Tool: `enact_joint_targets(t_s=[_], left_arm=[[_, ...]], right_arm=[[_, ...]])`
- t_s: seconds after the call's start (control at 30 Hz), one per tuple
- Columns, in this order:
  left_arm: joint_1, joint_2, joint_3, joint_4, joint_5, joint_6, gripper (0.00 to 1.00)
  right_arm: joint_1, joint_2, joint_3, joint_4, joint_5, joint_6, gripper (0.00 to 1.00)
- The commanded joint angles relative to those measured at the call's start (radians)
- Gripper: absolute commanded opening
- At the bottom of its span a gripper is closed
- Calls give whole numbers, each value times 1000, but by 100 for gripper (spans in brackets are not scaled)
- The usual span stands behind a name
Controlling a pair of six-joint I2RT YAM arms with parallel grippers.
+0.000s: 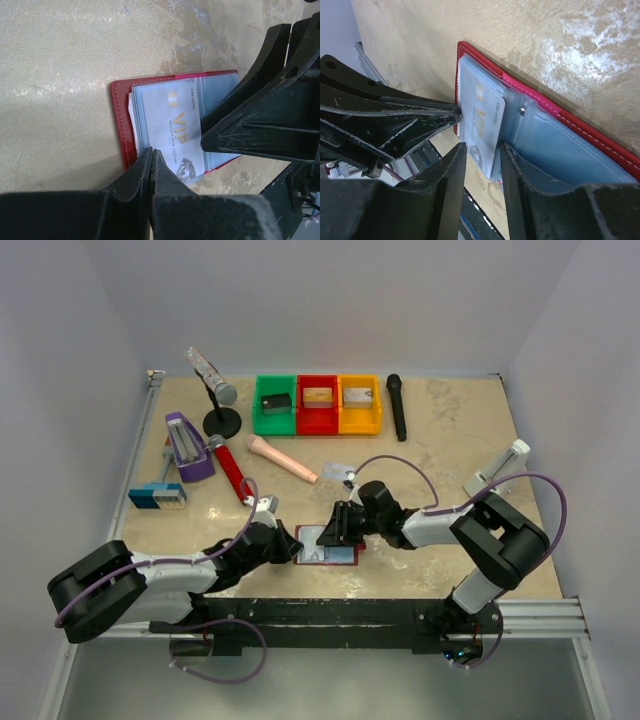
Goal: Take the credit cards out of the card holder
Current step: Remove the credit card from the card holder.
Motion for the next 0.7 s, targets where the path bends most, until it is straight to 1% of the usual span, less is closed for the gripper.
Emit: enact_joint_targets(t_s=[0.0,0.2,0.4,0.67], left_arm=[[3,19,-28,-1,7,-5,0],[3,28,-36,8,10,-10,0],[3,30,-36,13,10,-10,0],[3,70,-31,54,39,-8,0]], right_arm=[[0,-4,-19,147,-47,21,38],[0,21,-45,272,-89,50,37],[0,44,-45,324,-124,56,38],[0,64,-36,365,-151,72,39]])
